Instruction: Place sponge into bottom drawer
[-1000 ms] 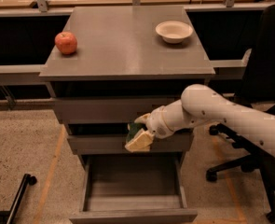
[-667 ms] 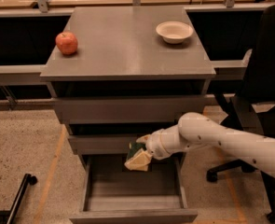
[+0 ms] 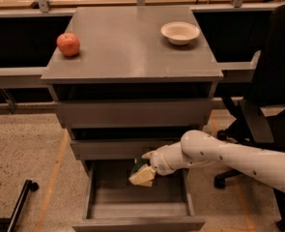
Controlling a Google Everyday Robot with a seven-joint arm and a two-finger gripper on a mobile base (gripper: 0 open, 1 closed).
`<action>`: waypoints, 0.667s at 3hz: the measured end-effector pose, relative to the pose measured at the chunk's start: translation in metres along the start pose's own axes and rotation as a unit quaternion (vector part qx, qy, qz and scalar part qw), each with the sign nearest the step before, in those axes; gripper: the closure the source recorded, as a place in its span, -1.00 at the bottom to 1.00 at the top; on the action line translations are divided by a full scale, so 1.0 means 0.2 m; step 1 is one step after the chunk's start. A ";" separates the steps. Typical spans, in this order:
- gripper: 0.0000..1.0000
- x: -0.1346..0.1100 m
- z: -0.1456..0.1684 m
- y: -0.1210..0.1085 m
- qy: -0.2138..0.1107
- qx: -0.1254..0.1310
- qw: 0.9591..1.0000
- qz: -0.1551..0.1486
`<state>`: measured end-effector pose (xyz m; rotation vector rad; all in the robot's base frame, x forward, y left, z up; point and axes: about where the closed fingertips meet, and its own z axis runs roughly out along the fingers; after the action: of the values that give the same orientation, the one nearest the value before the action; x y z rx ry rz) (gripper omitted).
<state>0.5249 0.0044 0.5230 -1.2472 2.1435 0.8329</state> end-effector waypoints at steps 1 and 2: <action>1.00 0.06 0.04 -0.02 -0.004 -0.004 1.000 -0.009; 1.00 0.24 0.13 -0.12 -0.014 -0.001 1.000 0.005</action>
Offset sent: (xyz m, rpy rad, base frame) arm 0.0051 -0.0379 -0.1257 0.0636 0.0403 -0.0622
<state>0.5281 -0.0126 0.4671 -1.2195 2.1287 0.8524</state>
